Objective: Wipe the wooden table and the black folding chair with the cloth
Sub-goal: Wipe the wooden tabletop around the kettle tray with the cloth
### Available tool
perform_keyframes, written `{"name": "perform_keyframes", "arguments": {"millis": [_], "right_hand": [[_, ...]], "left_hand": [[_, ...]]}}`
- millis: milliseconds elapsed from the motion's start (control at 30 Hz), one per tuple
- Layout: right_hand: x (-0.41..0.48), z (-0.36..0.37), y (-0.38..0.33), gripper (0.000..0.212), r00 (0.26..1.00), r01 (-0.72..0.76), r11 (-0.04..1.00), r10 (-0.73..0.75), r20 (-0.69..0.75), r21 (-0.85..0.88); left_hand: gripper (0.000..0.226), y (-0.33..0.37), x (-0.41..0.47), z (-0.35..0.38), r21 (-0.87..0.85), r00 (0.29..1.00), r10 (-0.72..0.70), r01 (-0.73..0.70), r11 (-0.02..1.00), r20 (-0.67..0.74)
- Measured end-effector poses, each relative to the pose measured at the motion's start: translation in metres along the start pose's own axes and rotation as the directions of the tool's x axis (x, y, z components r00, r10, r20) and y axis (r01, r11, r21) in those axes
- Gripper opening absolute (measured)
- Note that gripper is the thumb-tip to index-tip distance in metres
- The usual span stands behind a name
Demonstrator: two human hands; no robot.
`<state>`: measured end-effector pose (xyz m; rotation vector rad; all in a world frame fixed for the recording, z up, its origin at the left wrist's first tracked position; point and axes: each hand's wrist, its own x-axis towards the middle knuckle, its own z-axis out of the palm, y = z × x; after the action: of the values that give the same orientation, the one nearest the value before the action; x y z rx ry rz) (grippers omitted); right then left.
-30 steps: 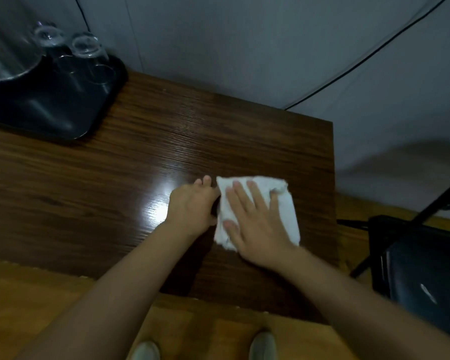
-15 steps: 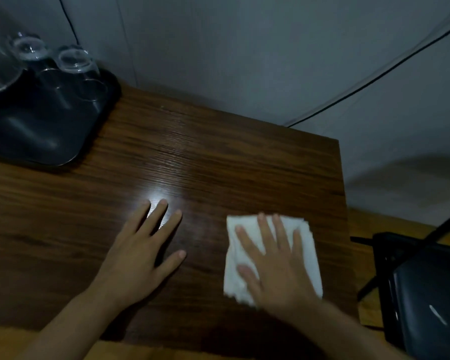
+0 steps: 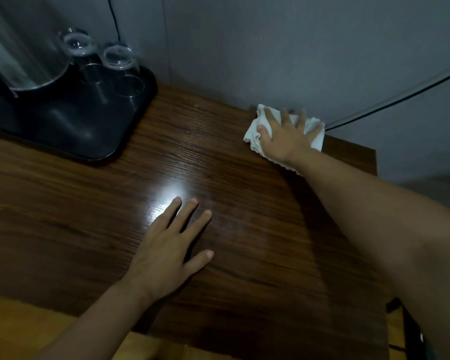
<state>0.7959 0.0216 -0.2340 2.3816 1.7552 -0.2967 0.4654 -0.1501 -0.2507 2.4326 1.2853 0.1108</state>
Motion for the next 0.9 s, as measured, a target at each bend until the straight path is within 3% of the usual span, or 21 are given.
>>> {"name": "perform_keyframes", "arguments": {"millis": [167,433,567,767,900], "right_hand": [[-0.069,0.017,0.004,0.065,0.996,0.092,0.993,-0.093,0.01,0.08],[-0.295,0.076,-0.01,0.066,0.951,0.308,0.951,-0.308,0.021,0.001],[-0.372,0.093,-0.022,0.067,0.948,0.314,0.948,-0.311,0.066,-0.045],[-0.372,0.086,-0.023,0.077,0.932,0.352,0.93,-0.338,0.131,-0.107],[-0.267,0.065,-0.024,0.067,0.969,0.228,0.972,-0.222,0.112,-0.051]], "left_hand": [[0.078,0.001,0.002,0.002,0.028,1.0,-0.009,0.009,1.0,0.01],[0.078,0.009,-0.005,-0.009,-0.01,0.998,-0.044,0.045,0.999,0.05],[0.077,0.006,-0.006,-0.007,-0.038,0.998,-0.031,0.033,0.999,0.046],[0.069,0.002,-0.007,0.002,-0.067,0.999,-0.002,-0.001,0.998,-0.048],[0.065,0.0,-0.006,0.006,-0.088,0.995,-0.003,-0.006,0.996,-0.103]]}}
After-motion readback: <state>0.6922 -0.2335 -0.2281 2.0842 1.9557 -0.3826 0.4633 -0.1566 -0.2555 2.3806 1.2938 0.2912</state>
